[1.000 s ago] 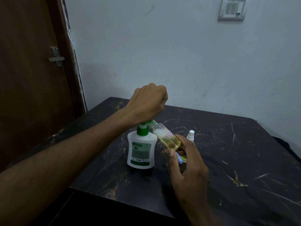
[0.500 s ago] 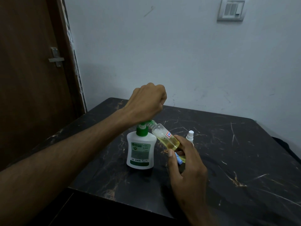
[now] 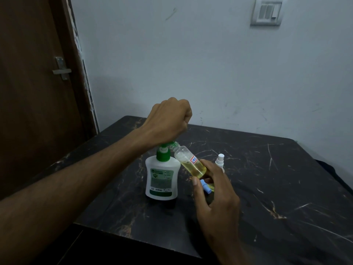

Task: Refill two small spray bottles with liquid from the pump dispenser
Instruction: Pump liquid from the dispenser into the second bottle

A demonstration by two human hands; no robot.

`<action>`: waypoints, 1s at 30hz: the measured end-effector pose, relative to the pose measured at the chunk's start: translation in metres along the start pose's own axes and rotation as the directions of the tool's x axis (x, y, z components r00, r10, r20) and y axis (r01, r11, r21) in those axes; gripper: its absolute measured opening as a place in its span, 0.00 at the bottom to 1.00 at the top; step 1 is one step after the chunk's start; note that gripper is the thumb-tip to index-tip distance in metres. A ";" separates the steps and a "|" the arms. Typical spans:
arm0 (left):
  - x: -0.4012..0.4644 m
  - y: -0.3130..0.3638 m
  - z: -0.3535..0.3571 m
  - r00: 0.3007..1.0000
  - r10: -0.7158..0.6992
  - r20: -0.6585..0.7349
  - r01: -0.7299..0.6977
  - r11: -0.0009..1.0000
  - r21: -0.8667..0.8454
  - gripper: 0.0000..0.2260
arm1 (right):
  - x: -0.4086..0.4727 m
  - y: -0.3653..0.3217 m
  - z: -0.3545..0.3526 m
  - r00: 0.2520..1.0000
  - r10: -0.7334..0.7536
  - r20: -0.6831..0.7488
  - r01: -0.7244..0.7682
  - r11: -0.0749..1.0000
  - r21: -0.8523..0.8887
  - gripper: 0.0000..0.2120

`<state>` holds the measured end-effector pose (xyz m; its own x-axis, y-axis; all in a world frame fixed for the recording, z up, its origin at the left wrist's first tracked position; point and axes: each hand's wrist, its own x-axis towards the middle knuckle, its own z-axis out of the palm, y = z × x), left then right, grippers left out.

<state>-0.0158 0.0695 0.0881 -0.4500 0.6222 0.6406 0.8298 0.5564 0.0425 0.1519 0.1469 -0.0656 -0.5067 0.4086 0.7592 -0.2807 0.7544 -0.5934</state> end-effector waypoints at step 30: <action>0.002 0.001 -0.005 1.000 0.017 -0.009 -0.018 1.000 -0.015 0.16 | -0.001 0.005 0.003 1.000 -0.014 -0.008 0.014 1.000 -0.021 0.20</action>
<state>-0.0138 0.0683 0.0932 -0.4325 0.6269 0.6480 0.8423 0.5373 0.0424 0.1485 0.1493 -0.0701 -0.4958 0.4026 0.7695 -0.2700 0.7707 -0.5772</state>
